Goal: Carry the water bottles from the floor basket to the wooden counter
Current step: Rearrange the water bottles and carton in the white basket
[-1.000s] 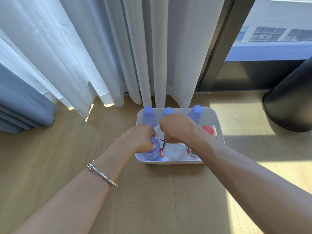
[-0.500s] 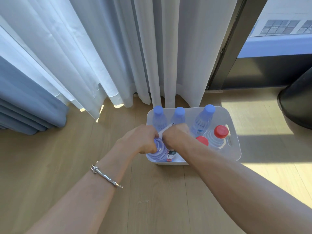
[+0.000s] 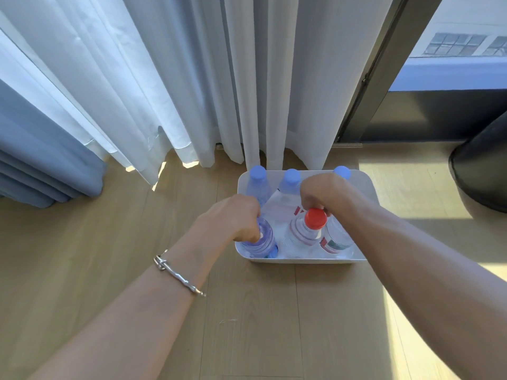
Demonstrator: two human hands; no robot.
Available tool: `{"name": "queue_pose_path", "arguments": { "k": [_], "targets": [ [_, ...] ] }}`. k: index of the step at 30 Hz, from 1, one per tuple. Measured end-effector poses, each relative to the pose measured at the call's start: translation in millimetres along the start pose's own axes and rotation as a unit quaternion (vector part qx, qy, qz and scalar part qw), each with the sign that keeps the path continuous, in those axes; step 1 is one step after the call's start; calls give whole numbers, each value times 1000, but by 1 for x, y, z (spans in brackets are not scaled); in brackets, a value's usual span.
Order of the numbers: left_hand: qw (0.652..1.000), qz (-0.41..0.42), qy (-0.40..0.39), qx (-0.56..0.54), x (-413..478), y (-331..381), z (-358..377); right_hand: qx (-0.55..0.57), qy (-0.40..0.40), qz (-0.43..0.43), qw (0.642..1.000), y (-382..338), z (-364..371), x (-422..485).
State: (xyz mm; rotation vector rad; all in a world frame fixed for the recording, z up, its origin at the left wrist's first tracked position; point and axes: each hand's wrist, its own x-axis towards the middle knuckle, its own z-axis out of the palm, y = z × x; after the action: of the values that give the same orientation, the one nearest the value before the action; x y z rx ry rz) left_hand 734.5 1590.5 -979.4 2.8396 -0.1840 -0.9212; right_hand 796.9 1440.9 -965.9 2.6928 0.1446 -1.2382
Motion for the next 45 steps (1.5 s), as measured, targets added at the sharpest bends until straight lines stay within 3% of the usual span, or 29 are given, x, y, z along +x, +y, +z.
{"name": "queue_pose_path", "arguments": {
  "k": [7,11,13,15,17,20,22,24,27,30,33,36,37,40,41,42,45],
  "targets": [
    [1000,-6,5,-14,-7,5,2,35,37,-53,997,8,-23,-21],
    [995,-12,-15,-94,-9,13,-5,52,97,-114,987,5,-41,-42],
    [989,-1,26,-144,-7,15,-10,63,159,-162,972,4,-48,-53],
    [969,20,95,-225,1,11,-14,152,205,-204,945,6,-51,-61],
    [931,44,115,-343,7,6,-17,281,213,-231,907,10,-52,-63],
    [813,21,71,-577,2,5,-21,467,164,-289,819,21,-50,-62],
    [745,18,43,-665,-4,7,-23,569,105,-331,746,29,-48,-61],
    [732,43,27,-679,-9,8,-22,636,62,-359,680,36,-46,-61],
    [747,83,7,-659,-17,16,-27,712,45,-373,593,39,-46,-62],
    [741,129,0,-659,-18,23,-30,785,37,-393,478,40,-54,-68],
    [716,119,36,-686,-17,24,-32,815,54,-388,427,43,-60,-73],
    [689,74,99,-714,-18,22,-35,811,74,-374,444,48,-60,-71],
    [681,52,120,-721,-17,20,-36,792,91,-369,478,51,-59,-68],
    [651,6,155,-743,-19,13,-40,596,172,-366,694,56,-52,-62],
    [646,2,157,-747,-20,11,-41,524,181,-367,747,54,-48,-60],
    [643,3,153,-751,-21,11,-42,476,179,-367,779,49,-45,-60],
    [631,22,130,-765,-23,17,-44,413,163,-354,823,28,-38,-60]
  ]
}}
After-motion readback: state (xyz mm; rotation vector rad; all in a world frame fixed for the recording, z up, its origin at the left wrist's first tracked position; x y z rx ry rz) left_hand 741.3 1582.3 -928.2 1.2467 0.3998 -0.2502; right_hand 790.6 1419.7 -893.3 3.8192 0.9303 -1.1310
